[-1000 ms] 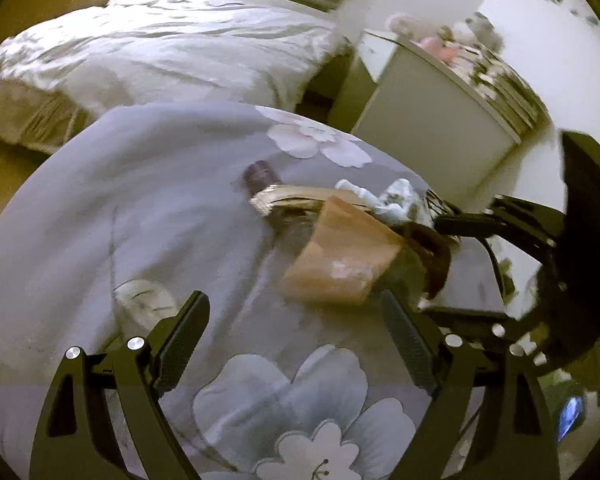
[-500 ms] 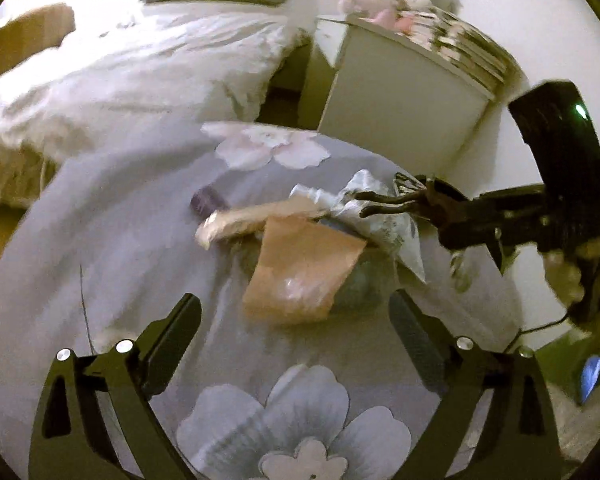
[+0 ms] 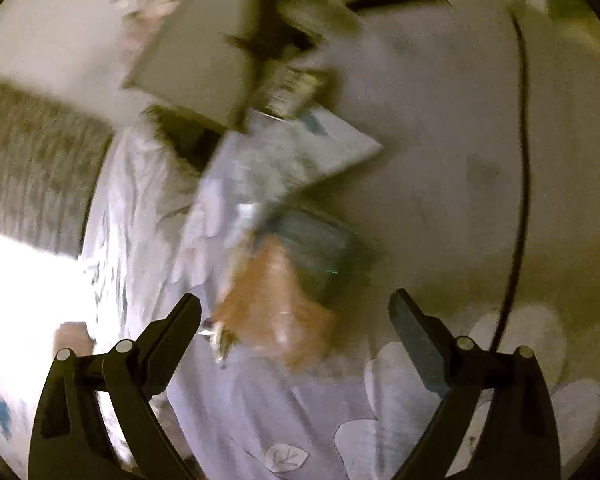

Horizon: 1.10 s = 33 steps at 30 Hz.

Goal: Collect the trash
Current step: 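Grasp the clear plastic cup with the left tool while the right grasps a brown stick, then carry both items over the black bin and open both tools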

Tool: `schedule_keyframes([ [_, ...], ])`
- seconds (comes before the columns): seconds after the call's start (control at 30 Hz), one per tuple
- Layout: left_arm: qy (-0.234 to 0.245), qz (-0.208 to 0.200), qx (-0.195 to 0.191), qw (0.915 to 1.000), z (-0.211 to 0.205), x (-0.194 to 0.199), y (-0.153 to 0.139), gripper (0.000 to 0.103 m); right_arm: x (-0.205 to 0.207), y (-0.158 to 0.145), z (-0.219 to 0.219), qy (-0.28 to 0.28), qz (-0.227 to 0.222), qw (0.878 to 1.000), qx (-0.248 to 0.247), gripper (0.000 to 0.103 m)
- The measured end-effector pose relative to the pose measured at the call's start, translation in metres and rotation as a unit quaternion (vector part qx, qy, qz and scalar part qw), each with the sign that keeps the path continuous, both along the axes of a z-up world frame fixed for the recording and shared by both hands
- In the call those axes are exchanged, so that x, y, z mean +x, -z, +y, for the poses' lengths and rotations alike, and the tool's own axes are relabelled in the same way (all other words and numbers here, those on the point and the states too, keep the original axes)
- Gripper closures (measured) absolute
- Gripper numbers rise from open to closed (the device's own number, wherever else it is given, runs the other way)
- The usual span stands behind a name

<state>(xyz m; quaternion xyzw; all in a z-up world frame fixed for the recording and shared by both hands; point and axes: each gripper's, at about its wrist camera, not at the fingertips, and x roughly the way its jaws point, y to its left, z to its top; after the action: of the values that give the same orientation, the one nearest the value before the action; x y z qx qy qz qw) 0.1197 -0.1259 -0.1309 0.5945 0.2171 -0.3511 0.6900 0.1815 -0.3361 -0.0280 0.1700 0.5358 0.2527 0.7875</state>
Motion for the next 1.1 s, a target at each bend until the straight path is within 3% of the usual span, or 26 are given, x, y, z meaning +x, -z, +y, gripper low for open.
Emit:
schedule_keyframes([
  [0.03, 0.009, 0.002, -0.011, 0.9999, 0.0, -0.001, -0.002, 0.017, -0.001, 0.001, -0.001, 0.0, 0.001, 1.0, 0.0, 0.056],
  [0.07, 0.001, 0.022, -0.012, 0.9997, -0.001, 0.003, -0.005, 0.034, -0.002, 0.001, -0.001, -0.001, 0.001, 1.0, 0.001, 0.056],
  [0.17, -0.04, 0.038, -0.025, 0.9982, 0.001, 0.015, -0.011, 0.047, -0.006, 0.0, -0.002, -0.003, 0.0, 1.0, 0.0, 0.056],
  [0.2, -0.053, 0.06, -0.04, 0.996, 0.003, 0.018, -0.017, 0.049, -0.005, 0.001, -0.002, -0.003, 0.001, 1.0, 0.001, 0.056],
  [0.27, -0.084, 0.122, -0.08, 0.9857, 0.008, 0.027, -0.03, 0.056, -0.007, 0.002, -0.004, -0.001, 0.003, 1.0, 0.004, 0.056],
  [0.3, -0.102, 0.164, -0.111, 0.9749, 0.015, 0.032, -0.04, 0.056, -0.007, 0.002, -0.006, 0.001, 0.005, 1.0, 0.008, 0.056],
  [0.47, -0.166, 0.294, -0.243, 0.9093, 0.055, 0.047, -0.075, 0.058, -0.01, 0.003, -0.004, -0.007, 0.011, 1.0, 0.016, 0.056],
  [0.6, -0.204, 0.372, -0.345, 0.8369, 0.091, 0.047, -0.096, 0.058, -0.01, 0.005, 0.003, -0.016, 0.021, 0.999, 0.031, 0.056],
  [0.63, -0.213, 0.394, -0.373, 0.8126, 0.102, 0.045, -0.099, 0.058, -0.01, 0.005, 0.005, -0.018, 0.022, 0.999, 0.034, 0.056],
  [0.67, -0.218, 0.408, -0.392, 0.795, 0.108, 0.039, -0.099, 0.058, -0.009, 0.004, 0.007, -0.02, 0.022, 0.999, 0.035, 0.056],
  [0.7, -0.225, 0.426, -0.419, 0.7696, 0.119, 0.038, -0.102, 0.058, -0.009, 0.004, 0.01, -0.021, 0.021, 0.999, 0.034, 0.056],
  [0.73, -0.229, 0.432, -0.432, 0.7578, 0.118, 0.037, -0.102, 0.058, -0.008, 0.003, 0.013, -0.024, 0.021, 0.999, 0.034, 0.056],
  [0.77, -0.234, 0.441, -0.45, 0.7404, 0.124, 0.036, -0.102, 0.058, -0.008, 0.002, 0.016, -0.027, 0.021, 0.999, 0.035, 0.056],
  [0.83, -0.237, 0.45, -0.473, 0.7198, 0.131, 0.038, -0.102, 0.058, -0.007, 0.001, 0.021, -0.031, 0.019, 0.999, 0.035, 0.056],
  [0.87, -0.242, 0.446, -0.48, 0.7152, 0.134, 0.036, -0.104, 0.058, -0.007, -0.001, 0.023, -0.033, 0.016, 0.999, 0.034, 0.056],
  [1.0, -0.259, 0.434, -0.487, 0.7122, 0.128, 0.041, -0.102, 0.058, -0.006, -0.01, 0.017, -0.02, 0.0, 0.999, 0.03, 0.056],
  [1.07, -0.27, 0.419, -0.487, 0.7168, 0.119, 0.049, -0.102, 0.058, -0.004, -0.016, 0.007, -0.005, -0.01, 1.0, 0.03, 0.056],
  [1.1, -0.28, 0.403, -0.484, 0.7246, 0.11, 0.051, -0.104, 0.058, -0.003, -0.019, 0.001, 0.003, -0.014, 0.999, 0.03, 0.056],
])
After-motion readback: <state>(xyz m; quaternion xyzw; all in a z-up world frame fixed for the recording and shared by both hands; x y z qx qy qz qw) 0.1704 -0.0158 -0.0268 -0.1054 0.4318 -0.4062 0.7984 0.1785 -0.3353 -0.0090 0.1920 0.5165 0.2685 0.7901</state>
